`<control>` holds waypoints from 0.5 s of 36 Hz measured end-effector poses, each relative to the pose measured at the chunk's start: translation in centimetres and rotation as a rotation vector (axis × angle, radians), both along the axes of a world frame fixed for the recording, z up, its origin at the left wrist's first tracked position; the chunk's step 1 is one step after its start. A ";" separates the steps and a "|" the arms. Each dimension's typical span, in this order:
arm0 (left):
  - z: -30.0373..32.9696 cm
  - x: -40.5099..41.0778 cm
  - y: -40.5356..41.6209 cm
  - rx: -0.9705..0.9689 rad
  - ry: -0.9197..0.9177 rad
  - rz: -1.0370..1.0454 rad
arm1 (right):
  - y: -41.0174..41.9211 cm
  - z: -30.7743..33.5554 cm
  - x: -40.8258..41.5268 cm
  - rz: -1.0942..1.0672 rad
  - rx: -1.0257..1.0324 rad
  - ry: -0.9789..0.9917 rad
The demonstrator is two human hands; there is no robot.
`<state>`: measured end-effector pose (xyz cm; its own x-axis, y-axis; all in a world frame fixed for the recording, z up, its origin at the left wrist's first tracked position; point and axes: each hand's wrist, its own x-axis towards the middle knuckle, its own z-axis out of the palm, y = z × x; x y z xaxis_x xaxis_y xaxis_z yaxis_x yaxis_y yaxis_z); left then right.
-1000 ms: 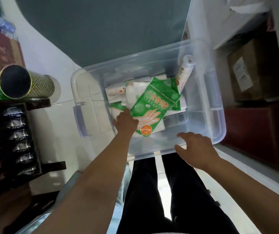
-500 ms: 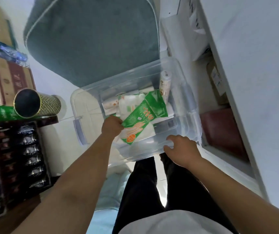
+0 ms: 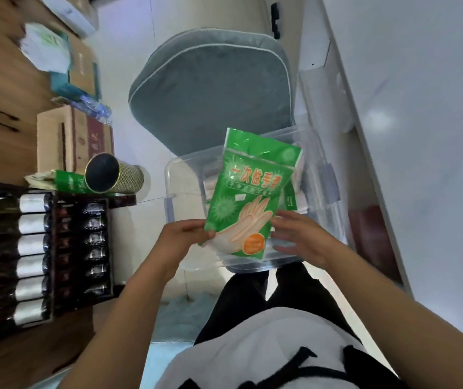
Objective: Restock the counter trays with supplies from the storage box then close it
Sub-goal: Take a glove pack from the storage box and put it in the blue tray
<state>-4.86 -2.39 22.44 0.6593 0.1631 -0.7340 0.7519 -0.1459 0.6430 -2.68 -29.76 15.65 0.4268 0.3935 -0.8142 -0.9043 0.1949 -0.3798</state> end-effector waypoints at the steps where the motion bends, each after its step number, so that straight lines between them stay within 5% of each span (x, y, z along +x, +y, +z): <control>1: 0.6 -0.8 0.1 -0.051 0.011 0.023 | -0.2 0.3 0.3 -0.018 0.110 -0.007; 5: 1.5 -3.5 0.0 -0.221 0.034 0.077 | -1.4 1.2 1.2 -0.048 0.266 -0.087; 18: -1.2 -2.8 -1.4 -0.569 0.222 -0.074 | -2.4 3.7 0.1 -0.015 -0.163 -0.264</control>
